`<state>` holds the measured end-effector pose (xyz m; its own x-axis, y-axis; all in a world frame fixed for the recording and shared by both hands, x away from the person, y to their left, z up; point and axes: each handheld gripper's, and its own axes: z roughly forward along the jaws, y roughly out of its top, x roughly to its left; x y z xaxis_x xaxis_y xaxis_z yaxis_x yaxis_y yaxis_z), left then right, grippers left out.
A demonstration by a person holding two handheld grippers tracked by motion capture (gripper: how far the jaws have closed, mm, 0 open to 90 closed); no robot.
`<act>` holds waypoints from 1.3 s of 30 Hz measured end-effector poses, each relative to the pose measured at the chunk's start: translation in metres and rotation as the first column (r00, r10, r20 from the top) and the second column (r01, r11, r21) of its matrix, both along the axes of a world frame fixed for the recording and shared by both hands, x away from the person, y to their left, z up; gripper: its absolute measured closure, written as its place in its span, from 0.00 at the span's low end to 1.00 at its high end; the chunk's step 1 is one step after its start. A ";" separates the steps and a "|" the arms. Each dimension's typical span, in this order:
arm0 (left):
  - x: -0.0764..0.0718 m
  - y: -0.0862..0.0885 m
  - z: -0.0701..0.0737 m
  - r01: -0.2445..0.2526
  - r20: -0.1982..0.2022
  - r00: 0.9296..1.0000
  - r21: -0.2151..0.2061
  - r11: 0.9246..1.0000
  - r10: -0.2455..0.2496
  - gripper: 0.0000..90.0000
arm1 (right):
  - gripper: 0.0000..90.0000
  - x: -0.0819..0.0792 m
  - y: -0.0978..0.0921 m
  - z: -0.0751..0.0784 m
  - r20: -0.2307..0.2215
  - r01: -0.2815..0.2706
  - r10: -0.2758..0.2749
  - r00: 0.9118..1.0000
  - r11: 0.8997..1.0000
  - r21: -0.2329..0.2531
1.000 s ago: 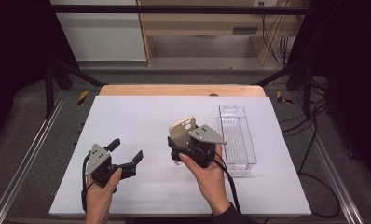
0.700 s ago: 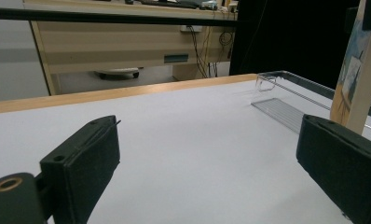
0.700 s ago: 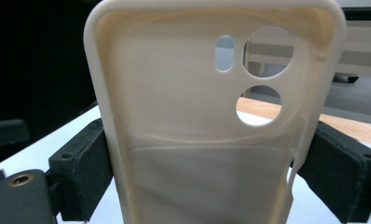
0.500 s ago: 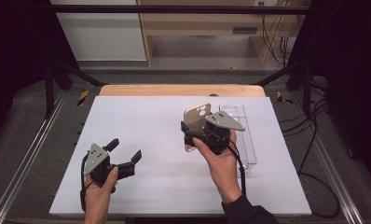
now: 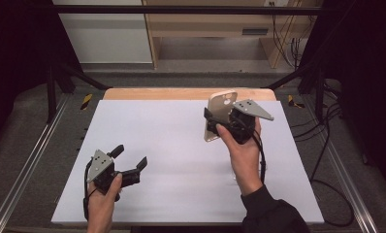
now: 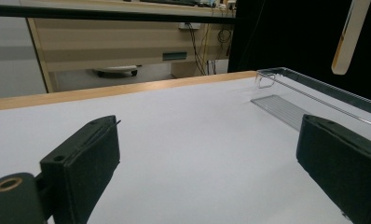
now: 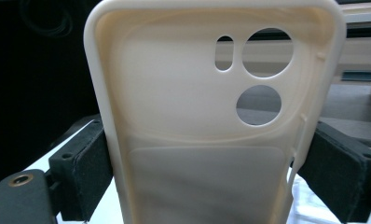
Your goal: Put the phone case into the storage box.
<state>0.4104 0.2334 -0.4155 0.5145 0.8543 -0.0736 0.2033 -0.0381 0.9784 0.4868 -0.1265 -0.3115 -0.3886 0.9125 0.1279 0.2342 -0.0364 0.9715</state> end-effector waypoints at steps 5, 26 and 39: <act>-0.001 0.000 0.000 0.000 0.004 1.000 0.002 1.000 0.000 0.06 | 0.12 0.006 -0.021 0.005 0.005 0.046 -0.046 0.999 0.999 -0.001; 0.002 0.006 -0.006 -0.030 -0.005 1.000 -0.007 1.000 0.029 0.06 | 0.13 0.024 -0.063 0.019 0.003 0.162 -0.162 0.987 0.987 -0.008; 0.004 0.007 -0.008 -0.030 -0.009 1.000 -0.005 1.000 0.030 0.06 | 0.13 0.046 -0.076 0.020 0.009 0.242 -0.242 0.970 0.970 0.019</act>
